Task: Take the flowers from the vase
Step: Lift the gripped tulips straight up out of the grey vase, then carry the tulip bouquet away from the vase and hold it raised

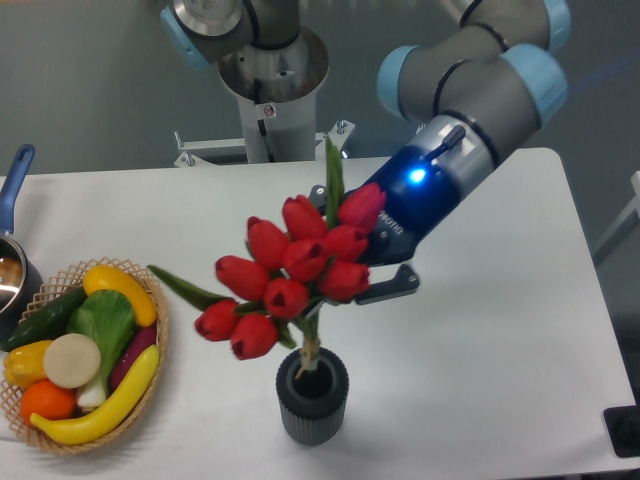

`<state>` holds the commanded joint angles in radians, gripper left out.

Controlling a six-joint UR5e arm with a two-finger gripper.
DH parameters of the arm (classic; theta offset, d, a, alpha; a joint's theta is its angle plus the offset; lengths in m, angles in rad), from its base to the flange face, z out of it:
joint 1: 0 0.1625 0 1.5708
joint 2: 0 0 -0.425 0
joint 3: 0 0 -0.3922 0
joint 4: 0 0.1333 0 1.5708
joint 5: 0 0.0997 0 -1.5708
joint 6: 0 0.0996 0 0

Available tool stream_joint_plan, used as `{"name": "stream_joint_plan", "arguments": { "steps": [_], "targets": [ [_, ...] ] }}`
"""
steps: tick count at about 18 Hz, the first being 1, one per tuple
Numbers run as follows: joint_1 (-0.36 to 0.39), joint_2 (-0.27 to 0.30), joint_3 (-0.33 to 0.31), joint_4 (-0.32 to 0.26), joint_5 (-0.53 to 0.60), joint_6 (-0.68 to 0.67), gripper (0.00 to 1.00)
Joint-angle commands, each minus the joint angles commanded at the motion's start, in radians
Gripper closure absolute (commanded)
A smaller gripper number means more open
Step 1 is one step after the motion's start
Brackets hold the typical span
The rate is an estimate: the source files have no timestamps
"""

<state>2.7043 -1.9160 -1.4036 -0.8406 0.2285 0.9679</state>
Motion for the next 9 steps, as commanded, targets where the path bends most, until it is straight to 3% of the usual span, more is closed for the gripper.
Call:
{"name": "stream_joint_plan", "arguments": {
  "steps": [2, 6, 9],
  "targets": [
    [0.032, 0.003, -0.008, 0.0, 0.047, 0.002, 1.0],
    [0.078, 0.017, -0.024, 0.0, 0.277, 0.006, 1.0],
    [0.101, 0.018, -0.032, -0.002, 0.389, 0.008, 1.0]
  ]
}}
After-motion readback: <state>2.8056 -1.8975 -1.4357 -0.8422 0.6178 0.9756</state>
